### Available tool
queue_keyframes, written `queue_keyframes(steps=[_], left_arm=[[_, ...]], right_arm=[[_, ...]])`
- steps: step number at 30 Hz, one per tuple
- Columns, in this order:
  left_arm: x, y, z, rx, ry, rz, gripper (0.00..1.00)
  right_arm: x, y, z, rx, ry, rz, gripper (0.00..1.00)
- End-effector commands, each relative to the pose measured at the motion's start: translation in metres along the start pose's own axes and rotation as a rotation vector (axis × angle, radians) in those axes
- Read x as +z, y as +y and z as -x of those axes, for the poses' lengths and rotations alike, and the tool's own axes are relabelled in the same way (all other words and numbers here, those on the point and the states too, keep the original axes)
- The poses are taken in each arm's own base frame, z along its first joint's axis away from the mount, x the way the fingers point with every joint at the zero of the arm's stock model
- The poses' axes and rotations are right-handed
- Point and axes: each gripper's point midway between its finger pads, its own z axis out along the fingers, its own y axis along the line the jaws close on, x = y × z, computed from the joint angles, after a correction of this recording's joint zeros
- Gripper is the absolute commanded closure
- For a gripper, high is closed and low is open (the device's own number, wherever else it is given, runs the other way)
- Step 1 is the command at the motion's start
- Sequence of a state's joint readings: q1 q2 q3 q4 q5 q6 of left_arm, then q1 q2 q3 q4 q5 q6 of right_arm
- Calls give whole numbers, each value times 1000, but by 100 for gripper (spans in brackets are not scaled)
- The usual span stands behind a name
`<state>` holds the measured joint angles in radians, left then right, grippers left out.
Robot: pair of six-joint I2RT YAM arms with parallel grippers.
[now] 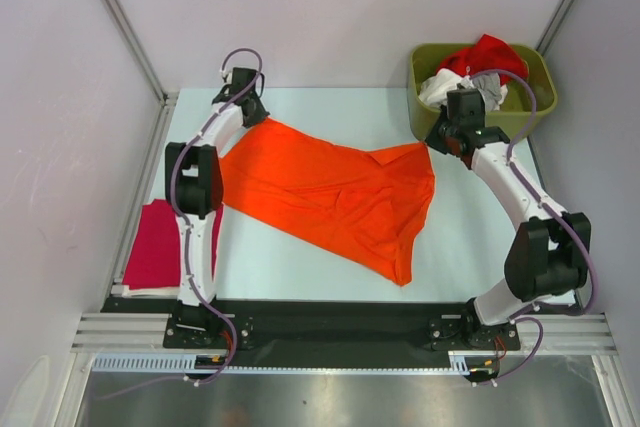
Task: Fold and stack the t-shirts
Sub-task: Fold the tshirt
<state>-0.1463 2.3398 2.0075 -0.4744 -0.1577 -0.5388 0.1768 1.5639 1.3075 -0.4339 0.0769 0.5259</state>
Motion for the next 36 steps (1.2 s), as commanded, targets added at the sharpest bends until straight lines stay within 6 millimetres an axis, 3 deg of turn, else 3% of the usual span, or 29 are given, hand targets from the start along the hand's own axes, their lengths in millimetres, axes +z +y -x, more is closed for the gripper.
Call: queue_keyframes(steps=[1,13,22,28,36], left_arm=[[-16,-4,39,-5,-78,-71,100],[-37,3,44,-30,-92,-82,100],[-62,29,54,-46,-108,-62,100],[-67,54,45,-40,-83,-30,100],[-52,69,15,-39,4,-30,100]], right_arm=[[-29,10,-23,-38,113,62,100],[-65,30,-67,-26,245,197,100],[-94,44,-103,-27,348,275,100],[-104,43,-131,-33,427,307,100],[-108,42,-149,-28,478,321,100]])
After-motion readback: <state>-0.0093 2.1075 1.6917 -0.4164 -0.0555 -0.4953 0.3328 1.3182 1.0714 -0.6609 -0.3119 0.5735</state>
